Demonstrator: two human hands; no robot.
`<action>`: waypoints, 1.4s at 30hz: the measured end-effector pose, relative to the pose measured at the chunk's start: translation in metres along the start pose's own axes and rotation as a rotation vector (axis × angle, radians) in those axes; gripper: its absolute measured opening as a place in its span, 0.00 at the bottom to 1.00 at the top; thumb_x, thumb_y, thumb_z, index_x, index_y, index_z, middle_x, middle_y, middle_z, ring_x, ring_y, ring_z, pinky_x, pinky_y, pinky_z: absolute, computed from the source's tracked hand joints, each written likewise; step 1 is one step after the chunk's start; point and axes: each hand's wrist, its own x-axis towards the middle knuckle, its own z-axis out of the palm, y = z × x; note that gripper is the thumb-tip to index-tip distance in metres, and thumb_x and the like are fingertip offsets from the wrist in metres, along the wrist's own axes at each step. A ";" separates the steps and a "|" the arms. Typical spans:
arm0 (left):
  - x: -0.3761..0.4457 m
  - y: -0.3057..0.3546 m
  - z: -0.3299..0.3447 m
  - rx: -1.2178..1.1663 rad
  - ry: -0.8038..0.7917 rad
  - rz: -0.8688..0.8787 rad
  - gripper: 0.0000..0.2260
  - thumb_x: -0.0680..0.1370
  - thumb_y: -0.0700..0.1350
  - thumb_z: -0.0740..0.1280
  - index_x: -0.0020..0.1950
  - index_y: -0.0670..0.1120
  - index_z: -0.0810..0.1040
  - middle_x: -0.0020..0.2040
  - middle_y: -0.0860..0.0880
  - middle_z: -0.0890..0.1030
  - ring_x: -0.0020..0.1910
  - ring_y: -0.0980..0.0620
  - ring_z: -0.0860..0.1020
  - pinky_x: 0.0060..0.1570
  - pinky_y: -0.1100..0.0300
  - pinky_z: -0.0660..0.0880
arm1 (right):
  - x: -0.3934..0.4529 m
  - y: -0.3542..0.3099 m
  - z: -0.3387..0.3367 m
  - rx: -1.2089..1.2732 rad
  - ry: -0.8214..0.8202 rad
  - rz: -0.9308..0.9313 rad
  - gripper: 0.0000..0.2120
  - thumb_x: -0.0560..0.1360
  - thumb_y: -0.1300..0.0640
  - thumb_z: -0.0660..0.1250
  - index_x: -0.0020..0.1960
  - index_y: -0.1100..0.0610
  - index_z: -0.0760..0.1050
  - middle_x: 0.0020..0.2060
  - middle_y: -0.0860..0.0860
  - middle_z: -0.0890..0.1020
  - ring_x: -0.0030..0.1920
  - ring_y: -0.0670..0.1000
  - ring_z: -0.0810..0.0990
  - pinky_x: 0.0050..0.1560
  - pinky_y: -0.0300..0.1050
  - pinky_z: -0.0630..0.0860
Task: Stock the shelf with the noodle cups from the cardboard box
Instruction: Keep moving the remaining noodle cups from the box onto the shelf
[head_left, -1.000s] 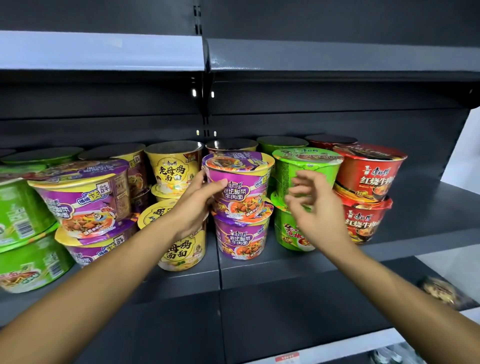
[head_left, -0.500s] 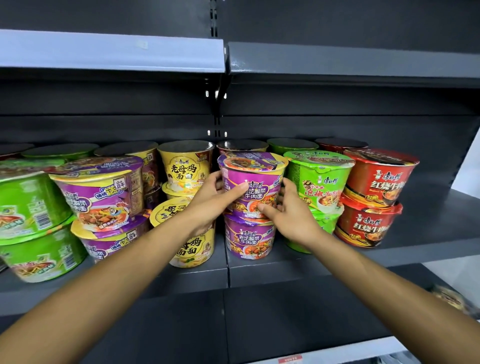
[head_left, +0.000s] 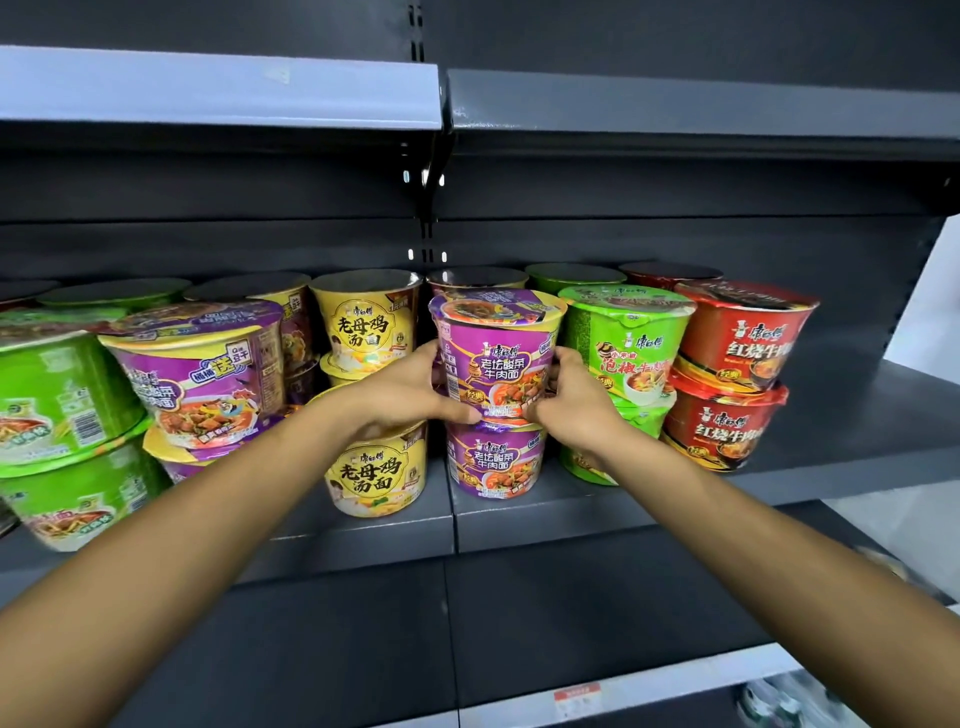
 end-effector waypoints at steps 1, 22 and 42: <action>-0.001 -0.001 0.000 0.031 -0.005 -0.002 0.34 0.68 0.34 0.75 0.68 0.48 0.63 0.58 0.52 0.78 0.58 0.57 0.76 0.57 0.60 0.75 | -0.001 0.000 0.000 -0.007 -0.002 0.005 0.32 0.69 0.64 0.70 0.69 0.56 0.61 0.62 0.55 0.76 0.62 0.56 0.75 0.62 0.56 0.73; -0.013 -0.011 0.011 0.512 0.251 0.133 0.42 0.65 0.55 0.78 0.72 0.47 0.60 0.64 0.50 0.79 0.63 0.52 0.76 0.62 0.53 0.74 | 0.004 0.002 0.004 0.075 -0.024 -0.009 0.27 0.65 0.61 0.66 0.64 0.52 0.67 0.59 0.54 0.79 0.59 0.56 0.77 0.59 0.58 0.75; -0.009 -0.015 0.020 0.737 0.422 0.067 0.42 0.61 0.67 0.74 0.68 0.47 0.67 0.59 0.50 0.81 0.57 0.49 0.79 0.53 0.55 0.77 | -0.001 -0.001 0.006 0.020 0.046 -0.130 0.36 0.66 0.49 0.75 0.67 0.53 0.61 0.62 0.52 0.75 0.62 0.54 0.74 0.64 0.54 0.72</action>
